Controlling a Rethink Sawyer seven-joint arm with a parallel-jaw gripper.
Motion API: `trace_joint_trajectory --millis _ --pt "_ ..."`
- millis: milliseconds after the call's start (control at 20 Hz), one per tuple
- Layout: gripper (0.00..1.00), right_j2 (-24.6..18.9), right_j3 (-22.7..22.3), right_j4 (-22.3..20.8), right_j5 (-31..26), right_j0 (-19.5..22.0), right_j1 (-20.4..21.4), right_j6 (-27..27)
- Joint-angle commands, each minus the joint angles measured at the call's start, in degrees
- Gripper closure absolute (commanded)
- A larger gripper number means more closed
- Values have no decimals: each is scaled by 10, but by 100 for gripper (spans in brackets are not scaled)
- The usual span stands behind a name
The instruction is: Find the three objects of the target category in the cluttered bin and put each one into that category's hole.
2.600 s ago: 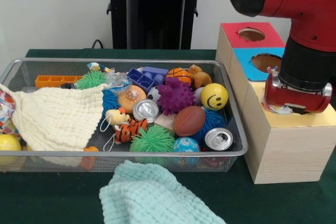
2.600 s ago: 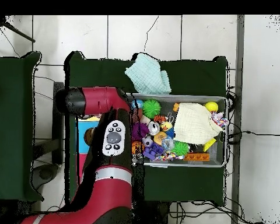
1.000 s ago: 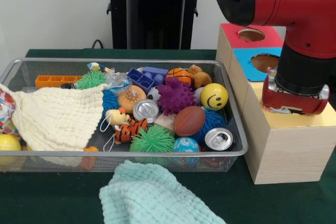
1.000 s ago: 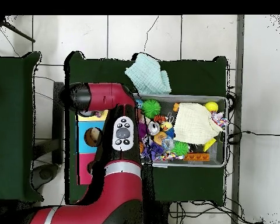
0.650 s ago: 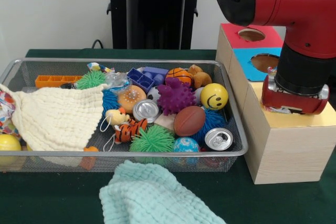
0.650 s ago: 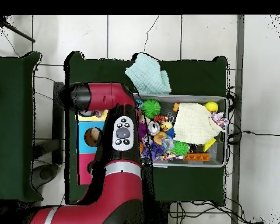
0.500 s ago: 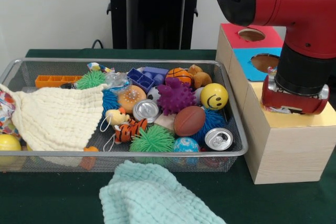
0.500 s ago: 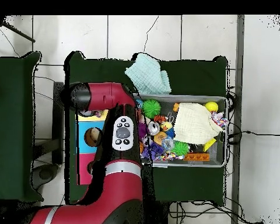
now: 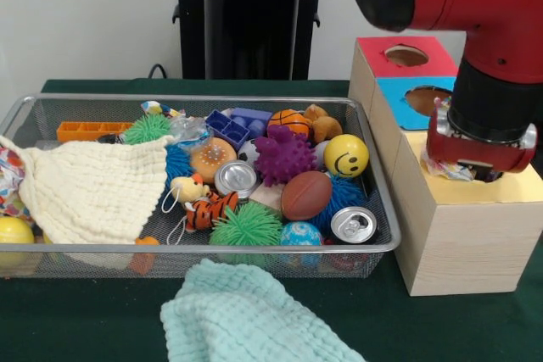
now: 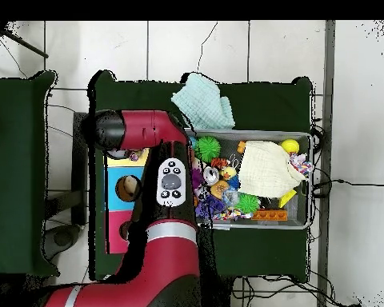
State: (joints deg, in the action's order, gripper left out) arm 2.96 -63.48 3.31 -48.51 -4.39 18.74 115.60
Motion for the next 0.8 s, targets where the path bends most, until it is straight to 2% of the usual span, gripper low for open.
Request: trace_joint_trajectory --millis 50,300,600,800 --pt "100 -15 -18 3 -120 27 101 3" --pt "100 -12 -17 -14 -110 26 129 -12" --pt "100 -22 -3 -18 -132 36 139 -24" --pt "100 -27 -11 -21 -105 38 137 -21"
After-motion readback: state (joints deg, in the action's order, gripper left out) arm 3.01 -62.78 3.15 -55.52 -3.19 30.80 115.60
